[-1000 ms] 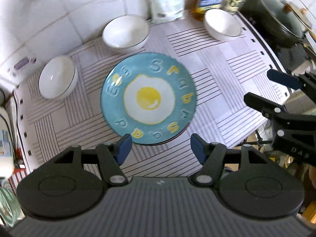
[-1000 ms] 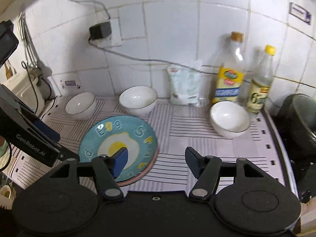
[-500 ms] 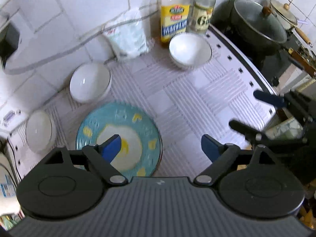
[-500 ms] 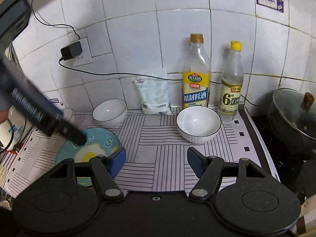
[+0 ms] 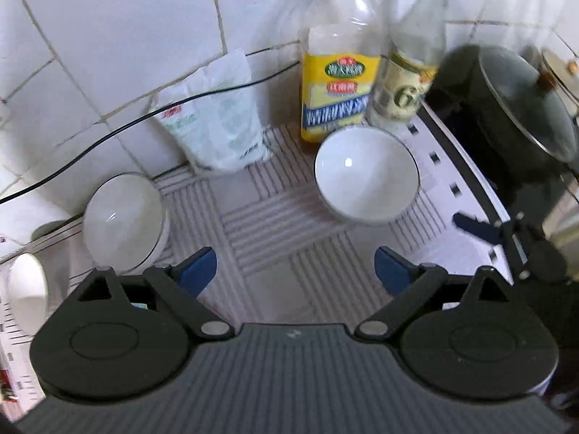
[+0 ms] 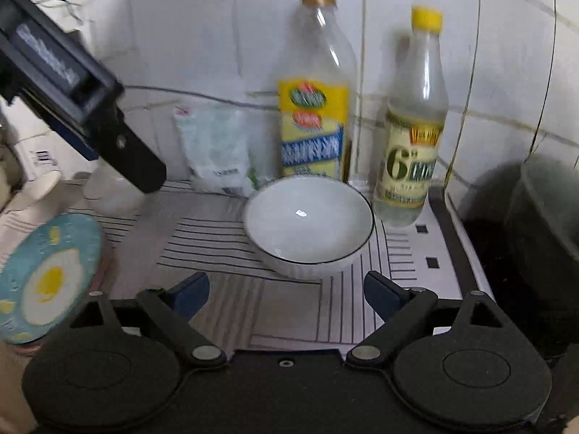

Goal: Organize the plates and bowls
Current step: 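Move both grippers to the white bowl by the bottles and grasp its rim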

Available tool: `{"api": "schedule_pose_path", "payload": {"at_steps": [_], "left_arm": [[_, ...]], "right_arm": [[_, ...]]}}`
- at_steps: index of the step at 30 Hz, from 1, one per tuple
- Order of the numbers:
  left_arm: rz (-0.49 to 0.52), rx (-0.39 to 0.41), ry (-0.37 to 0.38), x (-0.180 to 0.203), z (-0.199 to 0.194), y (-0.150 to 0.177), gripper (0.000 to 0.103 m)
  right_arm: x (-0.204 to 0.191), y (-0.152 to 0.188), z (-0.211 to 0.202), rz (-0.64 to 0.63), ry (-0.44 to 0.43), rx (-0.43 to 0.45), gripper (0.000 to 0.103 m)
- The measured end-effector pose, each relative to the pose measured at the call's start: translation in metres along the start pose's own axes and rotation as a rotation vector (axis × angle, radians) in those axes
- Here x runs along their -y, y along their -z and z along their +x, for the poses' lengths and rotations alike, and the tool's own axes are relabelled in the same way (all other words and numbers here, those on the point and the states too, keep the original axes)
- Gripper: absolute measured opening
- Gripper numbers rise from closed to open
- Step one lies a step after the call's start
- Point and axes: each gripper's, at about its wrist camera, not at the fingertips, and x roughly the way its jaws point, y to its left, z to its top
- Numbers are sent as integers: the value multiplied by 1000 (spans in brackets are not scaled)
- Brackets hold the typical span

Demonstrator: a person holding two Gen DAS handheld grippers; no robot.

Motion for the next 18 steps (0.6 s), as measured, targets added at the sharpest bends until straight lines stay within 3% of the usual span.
{"api": "schedule_pose_path", "payload": {"at_steps": [7,14,16,18], "left_arm": [[-43,1,-3,13,60,-12,95],[-60,-28,-6,20,110,-20,92],[-88,-36,8,17,116,-22,88],[-116,-44,21,13,121,-24,69]], "right_arm": [[14,14,58,-25,12,4,94],[9,11,79,-65,24,32,95],[11,11,84,-61,22,37,95],[11,10,90,-69,22,32,95]]}}
